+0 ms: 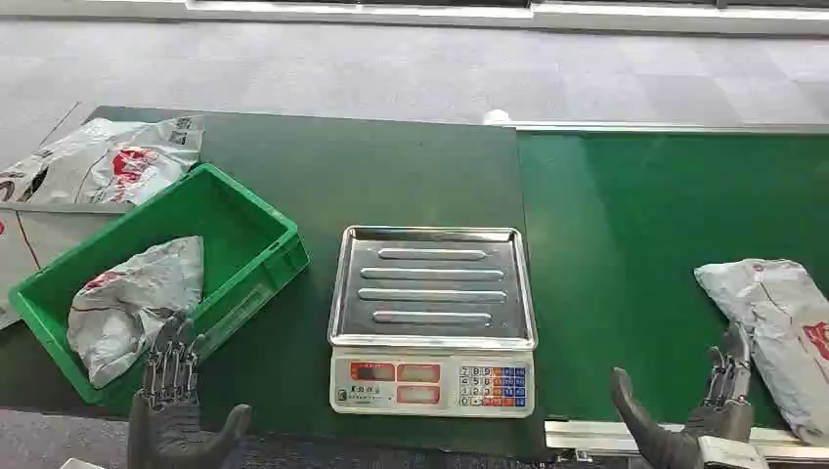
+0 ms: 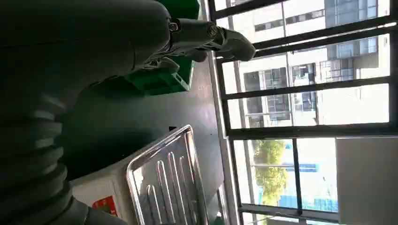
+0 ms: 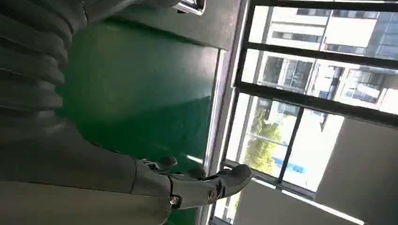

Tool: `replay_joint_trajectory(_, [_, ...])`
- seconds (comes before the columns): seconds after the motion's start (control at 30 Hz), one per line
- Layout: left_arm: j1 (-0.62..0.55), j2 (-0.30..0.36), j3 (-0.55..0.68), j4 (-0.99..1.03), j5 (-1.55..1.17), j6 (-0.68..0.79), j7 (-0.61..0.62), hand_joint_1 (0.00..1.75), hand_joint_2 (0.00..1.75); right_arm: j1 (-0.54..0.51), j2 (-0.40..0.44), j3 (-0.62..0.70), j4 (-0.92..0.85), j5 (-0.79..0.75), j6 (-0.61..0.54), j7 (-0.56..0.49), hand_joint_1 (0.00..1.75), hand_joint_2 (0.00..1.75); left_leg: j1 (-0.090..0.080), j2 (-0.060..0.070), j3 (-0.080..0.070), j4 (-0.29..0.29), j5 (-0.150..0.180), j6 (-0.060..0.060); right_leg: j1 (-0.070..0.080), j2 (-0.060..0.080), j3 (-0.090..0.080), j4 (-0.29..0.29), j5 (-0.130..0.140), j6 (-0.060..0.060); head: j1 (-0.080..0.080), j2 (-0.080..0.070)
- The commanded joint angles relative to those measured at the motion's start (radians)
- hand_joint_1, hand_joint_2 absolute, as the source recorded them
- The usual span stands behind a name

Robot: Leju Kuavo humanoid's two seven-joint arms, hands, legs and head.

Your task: Moved the parcel from conveyor to table for the left to box.

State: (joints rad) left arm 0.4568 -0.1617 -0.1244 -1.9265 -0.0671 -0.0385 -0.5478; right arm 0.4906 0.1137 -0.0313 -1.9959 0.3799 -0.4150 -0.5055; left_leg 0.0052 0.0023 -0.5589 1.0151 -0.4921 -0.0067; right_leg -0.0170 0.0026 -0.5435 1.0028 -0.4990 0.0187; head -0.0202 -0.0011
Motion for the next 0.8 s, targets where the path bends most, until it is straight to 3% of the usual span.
replay_joint_trajectory(0.03, [-0.015, 0.072, -0.001, -0.053, -0.062, 0.026, -0.014, 0.0, 1.75, -0.147, -0.092, -0.102, 0.136, 0.234, 0.014, 0.156, 0.0, 1.75, 0.001, 0.002, 0.0, -0.003, 0.002, 0.0, 0.001, 0.002, 0.0, -0.004, 0.003, -0.002, 0.0, 0.0])
replay_joint_trajectory(0.13, [-0.017, 0.075, 0.013, -0.057, -0.055, 0.013, -0.018, 0.0, 1.75, -0.311, -0.176, -0.245, 0.373, 0.441, 0.079, 0.295, 0.0, 1.75, 0.001, 0.005, 0.001, -0.003, 0.002, 0.0, 0.001, 0.005, 0.002, -0.005, 0.004, -0.001, 0.0, 0.0])
replay_joint_trajectory(0.23, [-0.01, 0.082, 0.01, -0.046, -0.048, 0.007, -0.027, 0.0, 1.75, -0.405, -0.276, -0.297, 0.564, 0.426, 0.119, 0.283, 0.0, 1.75, 0.002, 0.006, -0.003, -0.004, 0.003, 0.001, 0.002, 0.006, 0.004, -0.007, 0.006, 0.0, 0.0, 0.0])
replay_joint_trajectory(0.5, [-0.01, 0.084, 0.006, -0.044, -0.047, 0.008, -0.032, 0.0, 1.75, -0.382, -0.254, -0.295, 0.527, 0.434, 0.113, 0.278, 0.0, 1.75, 0.0, -0.001, 0.002, 0.0, 0.003, 0.003, 0.0, 0.0, 0.003, -0.003, 0.005, 0.003, 0.0, 0.0])
replay_joint_trajectory(0.53, [-0.008, 0.08, 0.005, -0.042, -0.047, 0.01, -0.032, 0.0, 1.75, -0.383, -0.26, -0.298, 0.536, 0.474, 0.114, 0.334, 0.0, 1.75, 0.0, -0.001, 0.002, -0.003, 0.005, 0.002, 0.0, 0.0, 0.004, -0.006, 0.007, 0.001, 0.0, 0.0])
replay_joint_trajectory(0.57, [-0.001, 0.07, 0.004, -0.036, -0.043, 0.013, -0.032, 0.0, 1.75, -0.419, -0.308, -0.296, 0.614, 0.521, 0.109, 0.406, 0.0, 1.75, -0.001, -0.001, 0.001, 0.0, 0.003, 0.003, -0.001, 0.0, 0.002, -0.002, 0.005, 0.003, 0.0, 0.0])
replay_joint_trajectory(0.67, [0.015, 0.085, -0.016, -0.019, -0.019, 0.047, -0.047, 0.0, 1.75, -0.599, -0.456, -0.314, 0.949, 0.531, 0.073, 0.451, 0.0, 1.75, -0.001, 0.002, 0.002, 0.0, 0.003, 0.004, 0.0, 0.004, 0.002, -0.003, 0.006, 0.003, 0.0, 0.0])
replay_joint_trajectory(0.73, [0.018, 0.111, -0.021, -0.011, 0.004, 0.072, -0.048, 0.0, 1.75, -0.681, -0.511, -0.346, 1.092, 0.477, 0.094, 0.463, 0.0, 1.75, -0.001, 0.004, 0.002, -0.003, 0.005, 0.004, 0.0, 0.006, 0.003, -0.007, 0.009, 0.003, 0.0, 0.0])
replay_joint_trajectory(0.8, [0.012, 0.129, -0.017, 0.004, 0.019, 0.076, -0.052, 0.0, 1.75, -0.677, -0.536, -0.364, 1.117, 0.426, 0.134, 0.452, 0.0, 1.75, -0.001, 0.001, 0.0, 0.0, 0.003, 0.004, -0.001, 0.002, 0.002, -0.003, 0.006, 0.003, 0.0, 0.0])
